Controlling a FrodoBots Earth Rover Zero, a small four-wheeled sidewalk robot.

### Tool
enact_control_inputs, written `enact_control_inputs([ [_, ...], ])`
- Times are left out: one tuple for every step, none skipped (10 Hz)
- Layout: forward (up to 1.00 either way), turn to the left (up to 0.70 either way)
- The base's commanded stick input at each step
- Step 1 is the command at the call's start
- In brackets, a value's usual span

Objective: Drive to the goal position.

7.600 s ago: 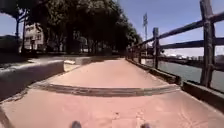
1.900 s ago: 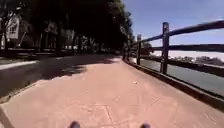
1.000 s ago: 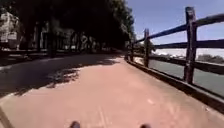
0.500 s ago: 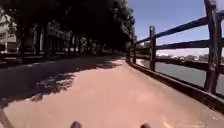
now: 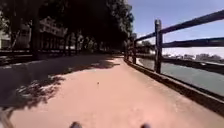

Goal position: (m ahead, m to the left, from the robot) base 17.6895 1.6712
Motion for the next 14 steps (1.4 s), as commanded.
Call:
enact_control_inputs([
  [1.0, 0.0],
  [1.0, 0.0],
  [1.0, 0.0],
  [1.0, 0.0],
  [1.0, 0.0],
  [1.0, 0.0],
  [1.0, 0.0],
  [1.0, 0.0],
  [1.0, 0.0],
  [1.0, 0.0],
  [1.0, 0.0],
  [1.0, 0.0],
  [1.0, 0.0],
  [1.0, 0.0],
])
